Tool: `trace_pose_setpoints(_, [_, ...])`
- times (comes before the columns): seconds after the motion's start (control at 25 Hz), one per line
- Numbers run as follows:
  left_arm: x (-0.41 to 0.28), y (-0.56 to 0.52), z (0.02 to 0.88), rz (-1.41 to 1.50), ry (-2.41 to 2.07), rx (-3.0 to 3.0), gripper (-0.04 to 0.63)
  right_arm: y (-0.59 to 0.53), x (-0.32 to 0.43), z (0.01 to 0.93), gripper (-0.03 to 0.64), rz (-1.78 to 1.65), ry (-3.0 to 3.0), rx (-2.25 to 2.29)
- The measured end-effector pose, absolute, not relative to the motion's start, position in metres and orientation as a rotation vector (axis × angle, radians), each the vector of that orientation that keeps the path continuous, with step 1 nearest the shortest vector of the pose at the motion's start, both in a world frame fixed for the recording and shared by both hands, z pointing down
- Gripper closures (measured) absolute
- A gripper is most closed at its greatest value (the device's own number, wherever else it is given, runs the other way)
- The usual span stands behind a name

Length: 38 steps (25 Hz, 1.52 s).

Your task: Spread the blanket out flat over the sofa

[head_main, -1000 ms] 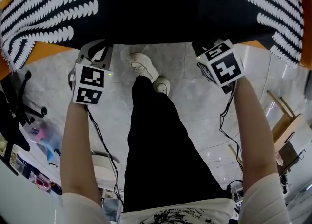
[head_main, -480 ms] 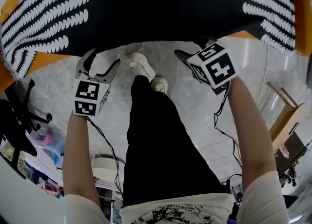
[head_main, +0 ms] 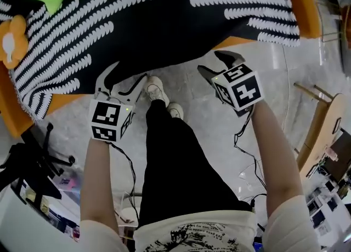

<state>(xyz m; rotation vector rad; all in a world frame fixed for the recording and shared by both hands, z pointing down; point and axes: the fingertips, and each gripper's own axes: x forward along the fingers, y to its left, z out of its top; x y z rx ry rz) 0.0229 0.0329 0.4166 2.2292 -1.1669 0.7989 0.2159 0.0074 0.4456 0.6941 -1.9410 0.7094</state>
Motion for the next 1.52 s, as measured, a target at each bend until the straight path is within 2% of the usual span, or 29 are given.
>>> trace_pose_setpoints(0.36, [0.180,0.018,0.412,0.694,-0.810,2.365,0.276,0.019,0.334,0.439,0.333,0.782,-1.839,0.897])
trace_pose_setpoints(0.6, [0.271,0.012,0.436,0.777,-0.633,2.419,0.276,0.012,0.414,0.453,0.333,0.837,-1.789,1.023])
trace_pose_setpoints(0.96, [0.382,-0.051,0.473,0.738,-0.625,2.341,0.288,-0.058,0.528,0.491,0.331,0.873,-1.671,1.255])
trace_pose_setpoints(1.28, [0.411,-0.104,0.523,0.859,-0.831,2.166,0.287,-0.112,0.598,0.528,0.330,0.978,-1.564,1.418])
trace_pose_setpoints(1.52, [0.421,-0.120,0.538,0.938,-0.919,2.044,0.287,-0.122,0.625,0.544,0.328,1.208,-1.524,1.487])
